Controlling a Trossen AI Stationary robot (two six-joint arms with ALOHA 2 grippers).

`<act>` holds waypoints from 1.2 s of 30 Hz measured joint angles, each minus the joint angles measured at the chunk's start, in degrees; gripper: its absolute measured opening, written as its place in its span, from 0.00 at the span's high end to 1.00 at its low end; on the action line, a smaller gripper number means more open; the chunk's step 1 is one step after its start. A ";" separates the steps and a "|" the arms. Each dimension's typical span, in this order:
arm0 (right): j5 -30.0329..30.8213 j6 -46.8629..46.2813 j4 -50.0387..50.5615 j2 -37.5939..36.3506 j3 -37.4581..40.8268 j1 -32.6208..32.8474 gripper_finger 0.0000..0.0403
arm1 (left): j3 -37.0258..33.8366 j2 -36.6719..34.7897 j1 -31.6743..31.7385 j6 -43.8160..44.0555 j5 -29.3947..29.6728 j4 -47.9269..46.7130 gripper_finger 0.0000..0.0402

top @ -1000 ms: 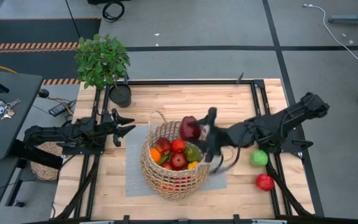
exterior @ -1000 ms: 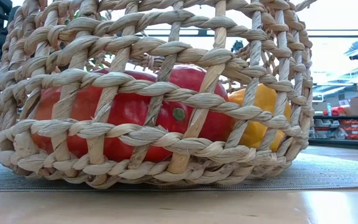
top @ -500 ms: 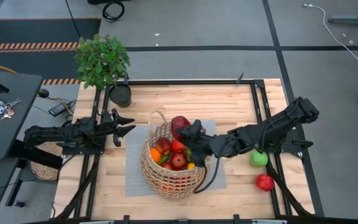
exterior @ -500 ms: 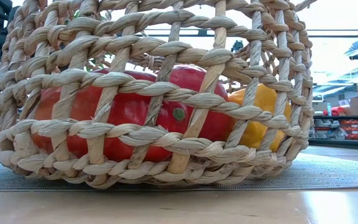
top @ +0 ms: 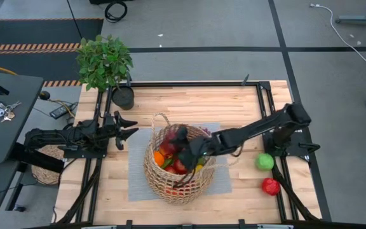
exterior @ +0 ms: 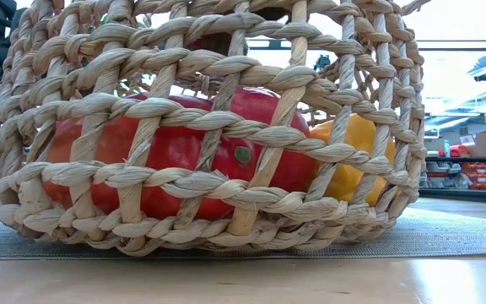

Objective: Build produce basket
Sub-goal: Put the dark red apple into the basket, then put the red apple into the basket

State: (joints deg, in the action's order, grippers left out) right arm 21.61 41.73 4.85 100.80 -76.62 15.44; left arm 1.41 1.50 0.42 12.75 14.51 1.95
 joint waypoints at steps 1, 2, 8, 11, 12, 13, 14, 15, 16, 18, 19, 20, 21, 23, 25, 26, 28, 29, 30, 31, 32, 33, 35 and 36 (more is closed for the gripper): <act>-1.09 -1.24 0.08 1.12 0.00 -0.23 0.30 | 0.00 0.00 0.00 -0.01 0.00 -0.08 0.60; -1.61 -2.55 0.11 2.18 0.00 -0.43 0.30 | 0.00 0.00 0.01 0.00 0.01 -0.06 0.60; -2.28 -11.59 0.52 5.74 0.02 -0.72 0.29 | 0.00 -0.01 0.00 0.00 0.01 -0.07 0.60; -3.06 -18.31 1.21 5.82 0.00 -0.98 0.25 | 0.00 0.00 0.01 0.00 0.01 -0.06 0.60; -3.86 -19.85 1.74 5.82 0.00 -1.14 0.23 | 0.00 0.00 -0.01 0.00 0.01 -0.06 0.60; -4.46 -20.95 2.54 5.73 0.00 -1.27 0.21 | 0.00 0.00 -0.01 0.00 0.01 -0.06 0.60; -5.09 -21.77 3.31 5.69 0.00 -1.33 0.19 | 0.00 0.00 -0.01 0.00 -0.01 -0.06 0.60; -5.21 -22.48 3.42 5.68 0.00 -1.37 0.16 | 0.00 -0.01 0.01 0.00 0.01 -0.04 0.60; -5.22 -22.90 3.79 5.25 0.00 -1.41 0.13 | 0.00 0.00 0.01 0.00 0.01 -0.04 0.60; -4.56 -24.35 3.77 4.14 0.02 -1.33 0.08 | 0.00 -0.02 0.00 0.00 0.01 -0.08 0.60; -3.66 -24.87 3.88 3.34 0.00 -1.31 0.05 | 0.00 -0.01 -0.01 0.00 0.00 -0.11 0.60; -2.76 -25.24 4.22 2.50 0.00 -1.31 0.03 | 0.00 0.00 0.01 -0.01 0.01 -0.09 0.60; -1.91 -25.47 4.32 1.60 0.00 -1.24 0.02 | 0.00 -0.02 0.00 0.00 0.01 -0.08 0.60; 0.27 -25.53 5.14 -0.70 0.00 -0.92 0.02 | 0.00 0.00 0.01 0.00 0.00 -0.10 0.60; 3.65 -25.30 6.04 -3.58 0.00 -0.49 0.04 | 0.00 -0.02 -0.01 0.00 0.01 -0.11 0.60; 5.34 -25.30 6.37 -5.20 0.00 -0.22 0.05 | 0.00 0.00 0.01 0.00 0.01 -0.11 0.60; 8.26 -26.14 8.22 -8.39 0.00 0.11 0.06 | 0.00 -0.02 0.00 0.00 0.01 -0.08 0.60; 9.42 -27.15 9.35 -9.98 0.00 0.20 0.06 | 0.00 0.00 0.00 0.00 0.01 -0.08 0.60; 10.45 -28.43 11.31 -11.55 0.00 0.11 0.07 | 0.00 0.00 0.01 0.00 0.01 -0.08 0.60; 11.32 -29.71 12.99 -13.11 0.00 -0.16 0.07 | 0.00 -0.02 0.01 0.00 0.01 -0.08 0.60; 12.19 -31.31 15.35 -14.70 0.00 -0.29 0.07 | 0.00 0.00 -0.01 -0.02 0.01 -0.08 0.60; 13.02 -33.14 18.38 -16.42 0.00 -0.57 0.07 | 0.00 0.00 0.01 0.00 0.01 -0.08 0.60; 13.51 -37.70 24.79 -19.52 0.00 -0.97 0.07 | 0.00 -0.02 0.00 0.00 0.00 -0.08 0.60; 13.38 -40.53 28.33 -20.96 0.00 -1.15 0.07 | 0.00 0.00 0.00 0.00 0.01 -0.08 0.60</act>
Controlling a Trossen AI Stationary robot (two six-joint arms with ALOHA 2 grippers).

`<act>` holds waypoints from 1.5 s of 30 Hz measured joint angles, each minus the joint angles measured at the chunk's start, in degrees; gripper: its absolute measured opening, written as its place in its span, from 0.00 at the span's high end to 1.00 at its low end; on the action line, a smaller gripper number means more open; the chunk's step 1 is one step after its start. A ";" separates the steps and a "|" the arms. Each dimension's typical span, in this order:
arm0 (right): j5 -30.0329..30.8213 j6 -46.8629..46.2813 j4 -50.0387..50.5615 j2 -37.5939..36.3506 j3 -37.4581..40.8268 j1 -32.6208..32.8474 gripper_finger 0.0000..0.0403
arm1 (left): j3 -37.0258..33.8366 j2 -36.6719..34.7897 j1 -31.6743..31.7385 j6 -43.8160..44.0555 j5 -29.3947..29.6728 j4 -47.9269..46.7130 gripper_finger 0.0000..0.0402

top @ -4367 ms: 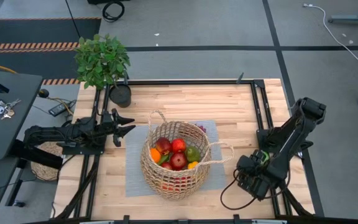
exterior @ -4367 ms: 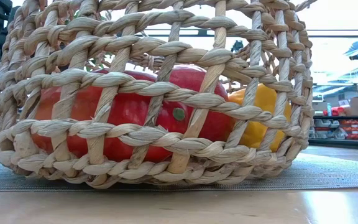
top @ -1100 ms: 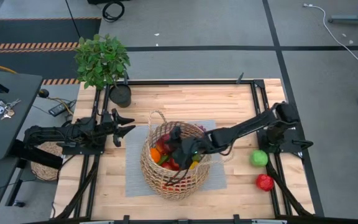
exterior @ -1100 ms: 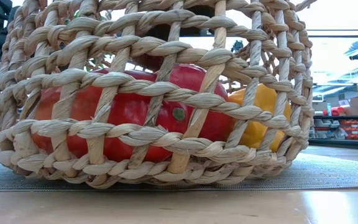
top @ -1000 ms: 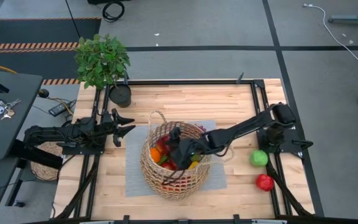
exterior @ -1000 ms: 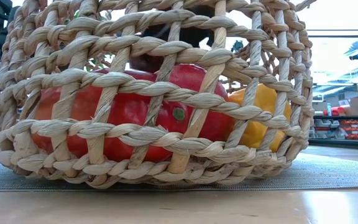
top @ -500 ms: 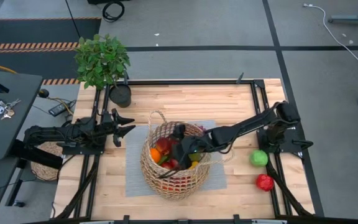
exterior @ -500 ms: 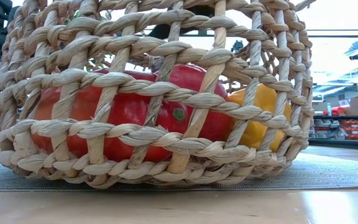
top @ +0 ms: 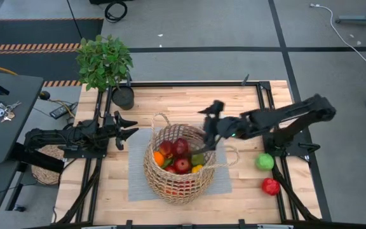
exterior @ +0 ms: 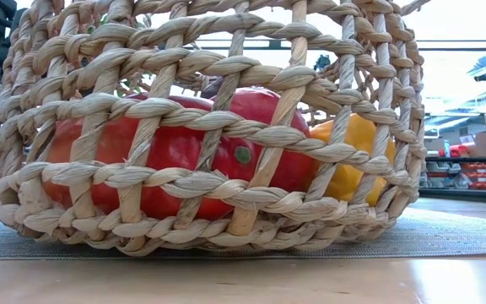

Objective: Build produce basket
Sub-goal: Put the red apple into the basket

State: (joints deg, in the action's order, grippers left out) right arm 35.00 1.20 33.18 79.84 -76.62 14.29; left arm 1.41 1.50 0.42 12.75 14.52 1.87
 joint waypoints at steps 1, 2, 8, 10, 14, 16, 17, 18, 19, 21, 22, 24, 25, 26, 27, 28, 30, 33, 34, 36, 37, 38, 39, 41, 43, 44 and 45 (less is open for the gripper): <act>-0.31 -2.99 3.20 -1.32 0.00 -0.17 0.07 | 0.00 -0.01 -0.02 0.00 0.01 0.01 0.60; -0.41 -6.27 6.67 -2.55 0.00 -0.20 0.07 | 0.00 -0.01 0.00 0.00 0.00 0.02 0.60; -3.48 -23.06 27.07 -7.55 0.00 0.78 0.07 | 0.00 0.00 0.00 -0.01 -0.04 0.02 0.60; -4.64 -27.52 33.30 -7.79 0.00 1.52 0.07 | 0.00 -0.01 -0.02 0.00 -0.01 0.02 0.60; -7.79 -33.82 39.11 -7.79 0.00 4.37 0.07 | 0.00 -0.01 0.00 0.00 0.00 0.02 0.60; -8.25 -36.62 40.07 -7.79 0.00 6.46 0.07 | 0.00 -0.01 -0.01 0.00 -0.01 0.02 0.60; -8.30 -38.18 40.63 -7.79 0.00 7.60 0.07 | 0.00 -0.01 -0.01 0.00 0.00 0.02 0.60; -8.30 -39.88 41.44 -7.79 0.00 8.73 0.07 | 0.00 -0.01 -0.01 -0.01 -0.02 0.02 0.60; -8.28 -41.68 42.15 -7.79 0.00 9.86 0.07 | 0.00 -0.02 -0.02 0.00 -0.02 0.02 0.60; -8.22 -45.65 43.97 -7.75 0.00 12.39 0.07 | 0.00 -0.01 -0.01 0.00 0.01 0.02 0.60; -7.80 -48.25 45.37 -7.75 0.00 13.90 0.07 | 0.00 0.00 -0.01 0.00 -0.02 0.01 0.60; -6.00 -53.76 48.06 -7.89 0.00 17.35 0.07 | 0.00 -0.01 0.00 0.00 0.01 0.02 0.60; -5.00 -56.31 49.09 -7.97 0.00 18.98 0.07 | 0.00 -0.02 -0.02 0.00 -0.02 0.02 0.60; -4.34 -58.63 49.81 -7.97 0.00 20.56 0.07 | 0.00 -0.01 0.00 0.00 -0.01 0.01 0.60; -4.23 -60.47 50.05 -7.87 0.00 21.85 0.07 | 0.00 -0.01 0.01 -0.01 0.01 0.02 0.60; -4.25 -62.20 50.19 -7.73 0.00 23.01 0.07 | 0.00 0.00 0.00 0.00 -0.01 0.02 0.60; -4.38 -65.27 51.26 -7.17 0.00 24.98 0.07 | 0.00 -0.02 -0.02 0.00 -0.02 0.02 0.60; -5.70 -70.31 54.62 -6.76 0.00 27.47 0.07 | 0.00 0.00 0.01 0.00 -0.02 0.00 0.60; -6.48 -72.13 55.52 -6.76 0.00 28.23 0.07 | 0.00 -0.02 0.01 0.00 0.01 0.02 0.60; -8.29 -75.47 55.40 -6.77 0.00 29.72 0.07 | 0.00 -0.01 0.01 0.00 0.00 0.02 0.60; -9.73 -77.10 55.29 -6.76 0.00 30.51 0.07 | 0.00 -0.01 -0.01 0.00 -0.01 0.02 0.60; -11.44 -78.86 55.30 -6.76 0.00 31.39 0.07 | 0.00 -0.01 0.01 0.00 -0.01 0.01 0.60; -13.09 -80.82 55.26 -6.58 0.00 32.21 0.07 | 0.00 0.00 0.00 0.00 0.01 0.02 0.60; -15.29 -85.15 54.71 -5.65 0.00 33.76 0.07 | 0.00 -0.02 0.01 0.00 -0.01 0.02 0.60; -15.66 -89.38 53.48 -4.04 0.00 35.67 0.07 | 0.00 0.00 -0.01 0.00 0.01 0.02 0.60; -15.68 -90.62 52.75 -2.88 0.00 36.73 0.07 | 0.00 -0.02 0.00 0.00 0.01 0.02 0.60; -16.12 -91.08 52.10 -1.60 0.00 37.58 0.07 | 0.00 -0.01 0.00 0.00 -0.01 0.02 0.60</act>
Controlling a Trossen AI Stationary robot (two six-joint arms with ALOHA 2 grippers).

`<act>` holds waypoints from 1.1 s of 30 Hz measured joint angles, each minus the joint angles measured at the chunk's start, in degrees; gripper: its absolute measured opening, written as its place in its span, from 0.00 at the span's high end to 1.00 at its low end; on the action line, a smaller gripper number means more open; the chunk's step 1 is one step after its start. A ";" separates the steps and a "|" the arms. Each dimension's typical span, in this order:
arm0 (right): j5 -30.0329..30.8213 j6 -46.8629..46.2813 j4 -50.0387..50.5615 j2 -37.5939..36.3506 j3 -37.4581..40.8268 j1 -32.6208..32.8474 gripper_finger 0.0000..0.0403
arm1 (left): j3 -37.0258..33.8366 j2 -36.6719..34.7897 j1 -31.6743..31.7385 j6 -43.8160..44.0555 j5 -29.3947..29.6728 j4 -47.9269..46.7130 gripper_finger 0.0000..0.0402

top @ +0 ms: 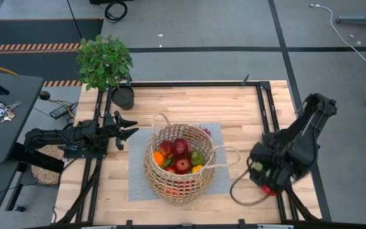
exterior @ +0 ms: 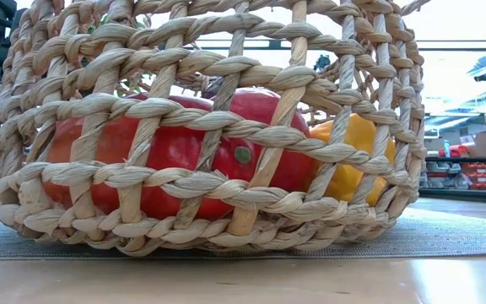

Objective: Build produce basket
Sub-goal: Put the red apple into the basket

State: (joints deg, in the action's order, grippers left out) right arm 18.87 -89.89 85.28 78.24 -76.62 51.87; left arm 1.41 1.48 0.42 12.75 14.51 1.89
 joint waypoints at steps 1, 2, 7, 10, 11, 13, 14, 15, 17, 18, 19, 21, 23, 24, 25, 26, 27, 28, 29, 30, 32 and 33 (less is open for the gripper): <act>-1.09 -0.40 -0.13 1.44 0.00 0.69 0.07 | 0.00 0.01 0.01 0.00 0.01 0.00 0.60; -2.57 -1.11 0.00 2.95 0.02 1.25 0.07 | 0.00 0.00 0.00 -0.01 0.01 0.00 0.60; -6.47 -4.48 -0.81 8.71 0.02 4.21 0.07 | 0.00 0.00 -0.01 -0.01 0.01 0.00 0.60; -6.75 -6.92 -1.50 10.47 0.04 6.03 0.07 | 0.00 0.01 0.01 0.00 0.01 0.00 0.60; -6.82 -7.80 -1.82 10.87 0.04 6.55 0.07 | 0.00 -0.01 0.01 0.00 0.01 0.00 0.60; -8.35 -9.52 -3.81 11.40 0.93 7.31 0.07 | 0.00 -0.01 0.01 0.00 0.01 0.00 0.60; -9.71 -10.29 -5.18 11.48 1.92 7.68 0.07 | 0.00 0.01 0.00 0.00 0.01 0.00 0.60; -11.11 -11.00 -6.87 11.49 3.27 8.02 0.07 | 0.00 0.01 0.01 0.00 0.00 0.00 0.60; -13.70 -11.96 -9.88 11.52 6.23 8.43 0.07 | 0.00 0.01 0.00 0.00 0.00 0.00 0.60; -15.45 -11.98 -10.76 11.55 7.69 8.53 0.07 | 0.00 0.01 -0.01 0.00 0.00 0.00 0.60; -17.24 -11.99 -10.71 11.55 8.86 8.54 0.07 | 0.00 -0.01 -0.01 0.00 0.01 0.00 0.60; -19.41 -11.94 -10.44 11.41 10.77 8.30 0.07 | 0.00 0.00 0.01 0.00 0.00 0.00 0.60; -20.45 -11.98 -11.33 10.95 12.79 8.19 0.06 | 0.00 0.01 0.01 0.00 0.01 0.00 0.60; -21.19 -12.00 -11.76 10.71 13.78 8.00 0.05 | 0.00 0.00 -0.01 0.00 0.01 0.00 0.60; -22.22 -11.96 -12.55 10.49 14.69 7.69 0.04 | 0.00 0.00 -0.01 0.00 0.00 0.00 0.60; -23.63 -11.79 -13.93 10.27 15.54 7.31 0.03 | 0.00 0.00 0.00 0.00 0.00 0.00 0.60; -25.19 -11.33 -15.30 10.00 16.37 6.83 0.02 | 0.00 0.00 0.00 0.00 0.01 0.00 0.60; -26.57 -10.71 -16.43 9.75 17.19 6.32 0.01 | 0.00 -0.01 0.00 0.00 -0.01 0.00 0.60; -27.72 -10.24 -17.36 9.55 17.94 5.74 0.01 | 0.00 0.01 -0.01 0.00 0.01 0.00 0.60; -28.99 -9.55 -18.31 9.43 18.56 5.10 0.01 | 0.00 0.01 0.00 0.00 0.01 0.00 0.60; -31.01 -9.09 -19.82 9.12 19.49 3.79 0.01 | 0.00 0.00 0.01 0.00 0.01 0.00 0.60; -31.59 -9.03 -20.13 8.91 19.88 3.26 0.01 | 0.00 0.00 0.00 0.00 0.00 0.00 0.60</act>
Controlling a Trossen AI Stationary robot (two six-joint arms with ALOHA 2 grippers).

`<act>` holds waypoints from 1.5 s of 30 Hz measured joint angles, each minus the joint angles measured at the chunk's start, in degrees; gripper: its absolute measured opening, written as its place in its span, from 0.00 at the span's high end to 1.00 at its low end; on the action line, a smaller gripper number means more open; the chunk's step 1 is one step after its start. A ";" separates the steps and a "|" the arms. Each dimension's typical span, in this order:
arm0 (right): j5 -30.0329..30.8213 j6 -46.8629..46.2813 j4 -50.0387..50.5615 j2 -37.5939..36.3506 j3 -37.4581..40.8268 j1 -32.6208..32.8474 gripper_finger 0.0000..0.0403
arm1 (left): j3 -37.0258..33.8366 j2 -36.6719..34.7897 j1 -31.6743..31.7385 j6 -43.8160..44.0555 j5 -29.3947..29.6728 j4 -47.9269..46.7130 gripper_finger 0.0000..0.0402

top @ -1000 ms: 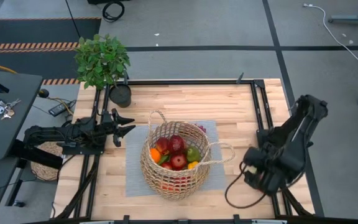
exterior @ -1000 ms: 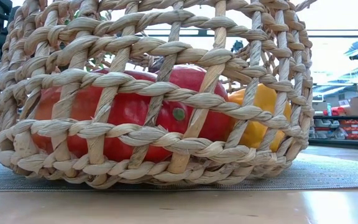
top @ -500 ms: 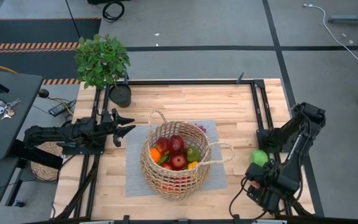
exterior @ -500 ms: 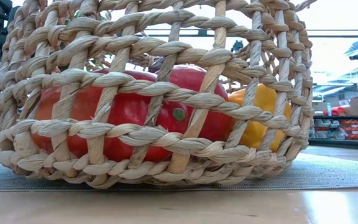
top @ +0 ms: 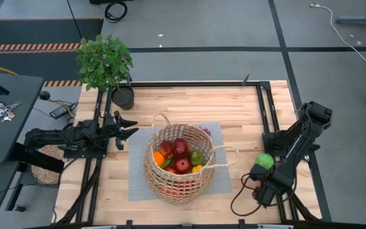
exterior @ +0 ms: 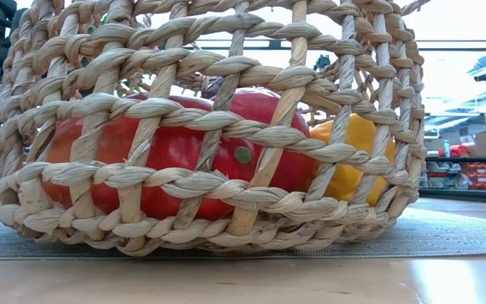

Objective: Build produce basket
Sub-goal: Put the red apple into the basket

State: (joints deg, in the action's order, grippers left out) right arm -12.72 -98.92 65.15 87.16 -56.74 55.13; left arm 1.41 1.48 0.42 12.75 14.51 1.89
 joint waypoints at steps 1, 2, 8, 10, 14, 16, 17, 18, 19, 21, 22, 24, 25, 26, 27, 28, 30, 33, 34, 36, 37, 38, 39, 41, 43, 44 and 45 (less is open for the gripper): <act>-0.28 0.39 -0.35 -0.17 0.61 -0.40 0.01 | 0.00 -0.01 0.00 0.00 0.01 0.00 0.60; -1.15 1.22 -0.45 -0.18 1.19 -0.75 0.01 | 0.00 -0.01 0.01 -0.02 0.01 0.00 0.60; -7.43 4.17 -4.92 -0.07 5.23 -2.41 0.01 | 0.00 0.01 0.00 0.00 0.01 0.00 0.60; -9.10 4.20 -7.71 -0.07 6.66 -2.55 0.01 | 0.00 0.01 0.00 0.00 0.02 0.00 0.60; -12.23 4.55 -11.97 -0.05 9.28 -2.53 0.01 | 0.00 -0.01 -0.01 0.00 0.02 0.00 0.60; -12.63 4.58 -14.23 -0.04 10.49 -2.53 0.02 | 0.00 0.01 0.01 0.00 0.02 0.00 0.60; -12.62 4.84 -15.18 -0.03 10.81 -2.53 0.03 | 0.00 0.00 0.01 0.00 0.00 0.00 0.60; -12.53 5.03 -15.53 -0.03 11.04 -2.53 0.04 | 0.00 0.01 0.00 -0.01 0.02 0.00 0.60; -12.34 5.03 -15.45 -0.03 11.25 -2.58 0.05 | 0.00 0.00 0.00 0.00 0.02 0.00 0.60; -11.50 5.09 -15.23 -0.03 11.38 -2.75 0.08 | 0.00 -0.01 0.01 0.00 0.01 0.00 0.60; -11.08 5.38 -15.25 -0.05 11.36 -2.75 0.10 | 0.00 0.00 0.00 0.00 0.02 0.00 0.60; -10.90 5.84 -15.26 -0.05 11.35 -2.73 0.14 | 0.00 0.01 -0.01 0.00 0.00 0.00 0.60; -10.90 6.00 -15.26 -0.05 11.33 -2.74 0.16 | 0.00 0.01 -0.01 0.00 0.02 0.00 0.60; -10.81 6.17 -15.22 -0.05 11.18 -2.74 0.18 | 0.00 -0.01 -0.01 0.00 0.02 0.00 0.60; -10.41 6.65 -15.26 -0.09 10.87 -2.75 0.19 | 0.00 0.00 0.00 0.00 0.02 0.00 0.60; -9.80 7.40 -15.27 -0.16 10.30 -2.85 0.19 | 0.00 -0.01 0.01 0.00 0.00 0.00 0.60; -8.42 8.07 -14.78 -0.67 8.48 -2.88 0.19 | 0.00 -0.01 0.01 0.00 0.01 0.00 0.60; -3.10 8.66 -14.58 -1.85 4.19 -2.88 0.19 | 0.00 0.00 0.01 0.00 0.01 0.00 0.60; -0.93 8.64 -14.62 -2.23 2.44 -2.89 0.19 | 0.00 -0.01 0.01 0.00 0.01 0.00 0.60; 3.31 8.98 -15.33 -2.87 -1.37 -3.05 0.19 | 0.00 -0.01 -0.01 -0.02 -0.01 0.00 0.60; 5.71 9.44 -15.89 -3.03 -3.29 -3.06 0.19 | 0.00 0.00 0.01 -0.02 0.02 0.00 0.60; 8.35 10.23 -16.42 -3.18 -5.09 -3.08 0.19 | 0.00 0.00 0.00 0.00 -0.01 0.00 0.60; 11.11 11.03 -16.78 -3.24 -6.86 -3.08 0.19 | 0.00 0.00 0.01 0.00 0.02 0.00 0.60; 16.46 13.78 -18.45 -3.26 -10.08 -3.10 0.18 | 0.00 0.01 0.01 0.00 0.02 0.00 0.60; 21.11 17.88 -21.18 -3.26 -12.91 -3.13 0.18 | 0.00 0.00 0.00 0.00 0.00 0.00 0.60; 23.39 20.35 -22.71 -3.26 -14.09 -3.17 0.18 | 0.00 0.00 0.00 0.00 0.02 0.00 0.60; 25.97 23.18 -24.20 -3.26 -15.26 -3.25 0.18 | 0.00 0.01 -0.01 0.00 0.02 0.00 0.60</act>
State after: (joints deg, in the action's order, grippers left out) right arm 13.25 -75.73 40.95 83.90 -72.00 51.88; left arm 1.41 1.50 0.41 12.75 14.52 1.89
